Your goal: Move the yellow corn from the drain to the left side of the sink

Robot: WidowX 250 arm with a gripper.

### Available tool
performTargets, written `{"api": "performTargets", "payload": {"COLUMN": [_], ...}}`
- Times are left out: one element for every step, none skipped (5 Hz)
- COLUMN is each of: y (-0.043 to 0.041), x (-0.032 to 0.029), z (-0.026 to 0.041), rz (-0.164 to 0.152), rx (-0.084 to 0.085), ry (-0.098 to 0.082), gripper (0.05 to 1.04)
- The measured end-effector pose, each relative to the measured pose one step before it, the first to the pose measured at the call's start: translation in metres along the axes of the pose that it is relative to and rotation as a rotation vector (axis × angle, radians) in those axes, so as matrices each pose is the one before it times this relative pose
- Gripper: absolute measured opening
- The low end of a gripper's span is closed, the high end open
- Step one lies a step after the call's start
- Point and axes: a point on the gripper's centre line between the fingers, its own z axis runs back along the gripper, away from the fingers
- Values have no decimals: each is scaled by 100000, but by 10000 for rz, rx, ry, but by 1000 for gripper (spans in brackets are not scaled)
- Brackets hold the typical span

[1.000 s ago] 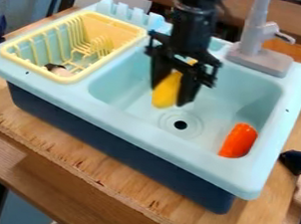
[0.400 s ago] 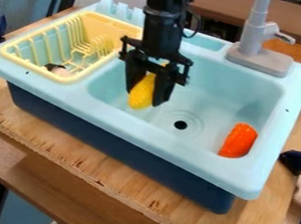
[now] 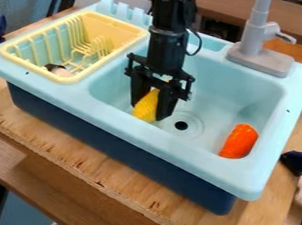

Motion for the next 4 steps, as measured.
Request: {"api": "performTargets", "payload": {"y": [279, 212, -18, -517], "x": [519, 79, -276, -804], "z": [-149, 459, 646, 2402], "rz": [-74, 77, 182, -136], "rx": [163, 130, 96, 320], "ry": [201, 58, 253, -248], "gripper": [607, 674, 956, 1005]}}
